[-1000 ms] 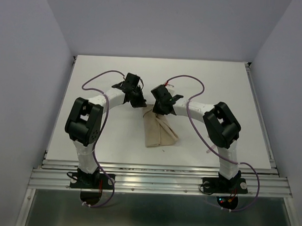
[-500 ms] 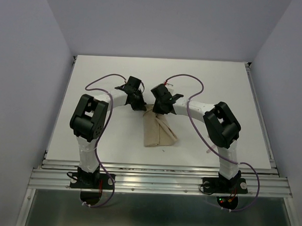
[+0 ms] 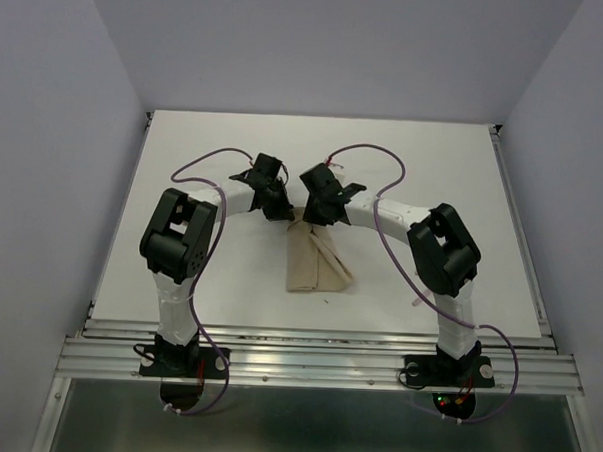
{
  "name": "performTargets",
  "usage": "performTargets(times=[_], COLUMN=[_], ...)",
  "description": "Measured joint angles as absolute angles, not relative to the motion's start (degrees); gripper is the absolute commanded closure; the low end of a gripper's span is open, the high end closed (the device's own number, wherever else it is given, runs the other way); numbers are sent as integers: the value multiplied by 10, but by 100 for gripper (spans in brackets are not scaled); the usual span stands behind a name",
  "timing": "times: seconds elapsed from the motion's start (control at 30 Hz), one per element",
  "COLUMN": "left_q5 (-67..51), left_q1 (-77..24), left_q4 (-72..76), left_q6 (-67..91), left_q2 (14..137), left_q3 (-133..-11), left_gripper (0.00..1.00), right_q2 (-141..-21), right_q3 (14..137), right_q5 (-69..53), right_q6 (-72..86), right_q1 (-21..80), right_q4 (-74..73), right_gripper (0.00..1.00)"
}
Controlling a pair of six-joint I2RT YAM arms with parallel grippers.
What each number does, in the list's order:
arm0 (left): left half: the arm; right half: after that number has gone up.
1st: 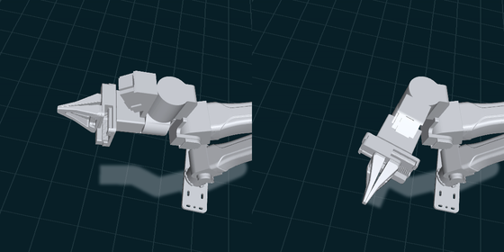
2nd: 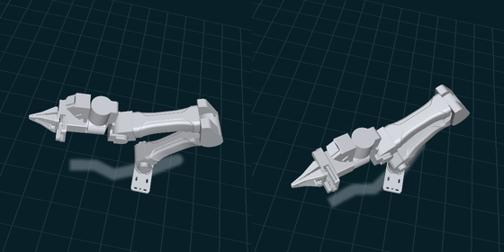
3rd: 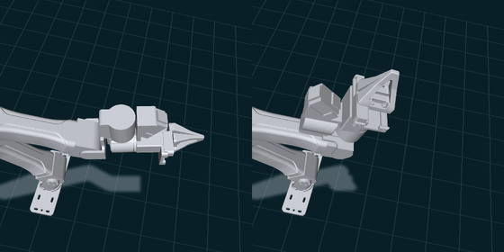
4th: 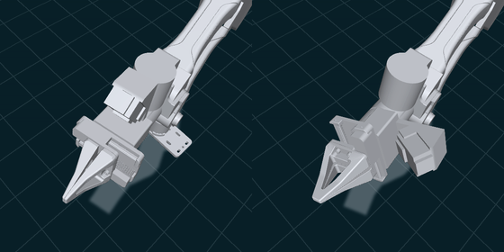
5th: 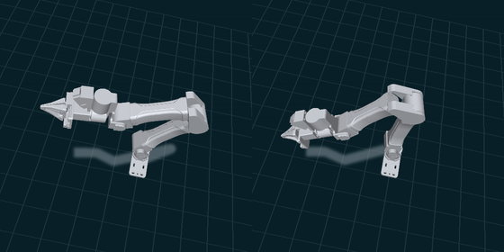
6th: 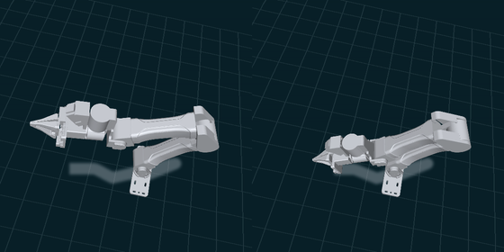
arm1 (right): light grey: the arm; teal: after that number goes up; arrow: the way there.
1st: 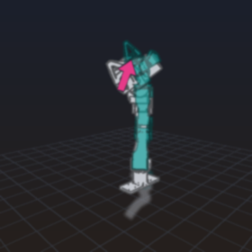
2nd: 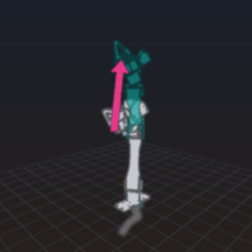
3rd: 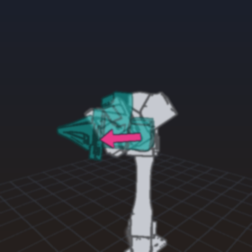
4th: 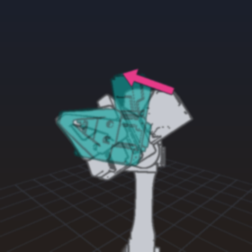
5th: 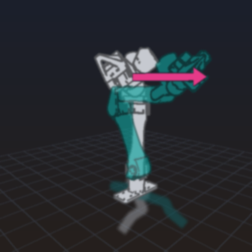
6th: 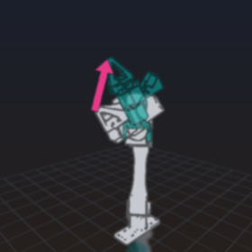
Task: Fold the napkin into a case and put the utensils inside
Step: Fold the 2/3-rectangle-folded napkin at the center of the board.
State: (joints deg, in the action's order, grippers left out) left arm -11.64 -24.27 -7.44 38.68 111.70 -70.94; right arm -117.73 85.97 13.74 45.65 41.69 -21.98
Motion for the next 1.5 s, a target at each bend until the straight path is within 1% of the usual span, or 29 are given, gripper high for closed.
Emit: performTargets(times=[0.27,0.6,0.8,1.23,1.3,1.33,1.37,1.47,1.5], left_q5=[-119,-119,-120,-113,-111,-111,-112,-113,-114], left_q1=[-243,-243,-243,-244,-244,-244,-244,-244,-244], left_q4=[-68,-67,-67,-66,-71,-73,-73,-75,-72], left_q6=[387,387,387,387,389,391,393,403,408], left_q2=[1117,1117,1117,1105,1080,1064,1051,1013,1001], left_q3=[-708,-708,-708,-697,-672,-658,-647,-619,-609], left_gripper=[100,100,100,100,95,91,85,76,68], right_q2=[-1186,-1224,-1245,-1251,-1251,-1251,-1251,-1251,-1251], right_q3=[900,949,956,956,956,956,956,956,956], right_q5=[135,139,147,167,168,169,171,174,174], right_q6=[455,470,492,526,528,528,528,528,528], right_q1=[417,421,421,422,422,422,423,423,423], right_q4=[-233,-250,-252,-253,-252,-252,-252,-251,-251], right_gripper=[99,100,99,99,99,99,99,100,99])
